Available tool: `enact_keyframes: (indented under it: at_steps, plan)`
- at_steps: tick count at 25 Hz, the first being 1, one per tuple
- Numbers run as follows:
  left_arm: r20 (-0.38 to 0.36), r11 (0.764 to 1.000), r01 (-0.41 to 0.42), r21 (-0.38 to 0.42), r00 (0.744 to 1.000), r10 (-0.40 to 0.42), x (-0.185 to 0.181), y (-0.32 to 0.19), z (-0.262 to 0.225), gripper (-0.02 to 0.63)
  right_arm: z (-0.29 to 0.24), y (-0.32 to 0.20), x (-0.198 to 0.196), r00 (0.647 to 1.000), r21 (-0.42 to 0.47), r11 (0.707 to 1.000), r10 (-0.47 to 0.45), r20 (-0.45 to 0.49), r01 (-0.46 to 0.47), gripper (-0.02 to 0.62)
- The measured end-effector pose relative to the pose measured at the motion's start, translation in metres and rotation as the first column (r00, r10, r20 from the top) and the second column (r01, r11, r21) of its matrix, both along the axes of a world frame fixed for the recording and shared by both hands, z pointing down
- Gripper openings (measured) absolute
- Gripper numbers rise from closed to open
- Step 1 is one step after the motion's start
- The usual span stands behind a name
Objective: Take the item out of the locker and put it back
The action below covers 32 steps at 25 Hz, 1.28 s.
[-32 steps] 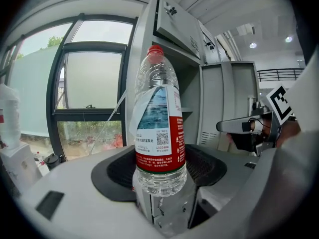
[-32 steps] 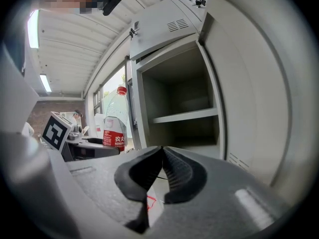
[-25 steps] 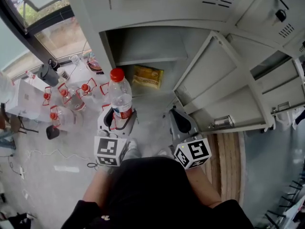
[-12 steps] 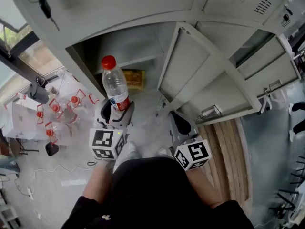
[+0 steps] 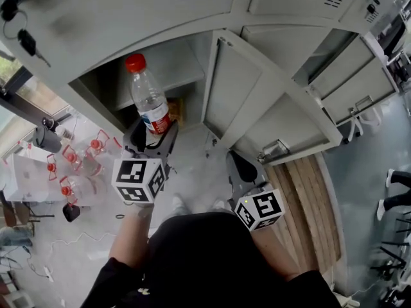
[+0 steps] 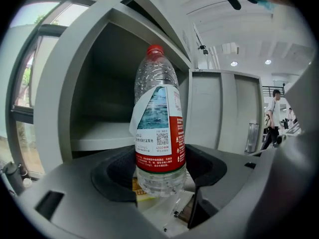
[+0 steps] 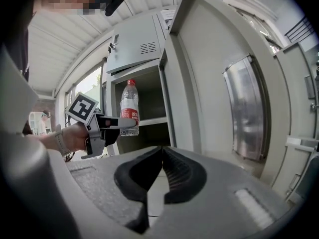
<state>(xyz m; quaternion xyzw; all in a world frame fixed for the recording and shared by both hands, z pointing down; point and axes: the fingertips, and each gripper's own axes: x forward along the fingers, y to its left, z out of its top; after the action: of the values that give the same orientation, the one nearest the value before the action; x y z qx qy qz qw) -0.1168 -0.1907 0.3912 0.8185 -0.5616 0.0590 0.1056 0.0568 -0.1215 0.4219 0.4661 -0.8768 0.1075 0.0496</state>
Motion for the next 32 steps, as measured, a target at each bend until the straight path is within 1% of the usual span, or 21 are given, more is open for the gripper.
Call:
enact_keyframes:
  at_steps: [11, 18, 23, 28, 32]
  plan:
    - [0.024, 1.000, 0.025, 0.009, 0.999, -0.025, 0.003, -0.032, -0.016, 0.311, -0.004, -0.004, 0.015, 0.999, 0.013, 0.999, 0.040, -0.005, -0.040, 0.000]
    - [0.040, 0.998, 0.040, 0.056, 0.998, -0.043, -0.001, -0.047, -0.035, 0.311, -0.005, -0.006, 0.019, 0.999, 0.016, 0.998, 0.053, -0.006, -0.053, 0.000]
    - [0.047, 0.993, 0.060, 0.107, 0.997, -0.065, -0.007, -0.057, -0.049, 0.311, -0.006, -0.006, 0.019, 0.998, 0.017, 0.998, 0.056, -0.007, -0.056, 0.000]
    - [0.066, 0.990, 0.069, 0.124, 0.995, -0.077, -0.010, -0.068, -0.050, 0.313, -0.006, -0.006, 0.018, 0.998, 0.017, 0.998, 0.057, -0.009, -0.057, 0.000]
    - [0.055, 0.988, 0.076, 0.131, 0.995, -0.084, -0.011, -0.074, -0.049, 0.313, -0.006, -0.006, 0.019, 0.998, 0.015, 0.998, 0.061, -0.010, -0.061, 0.000]
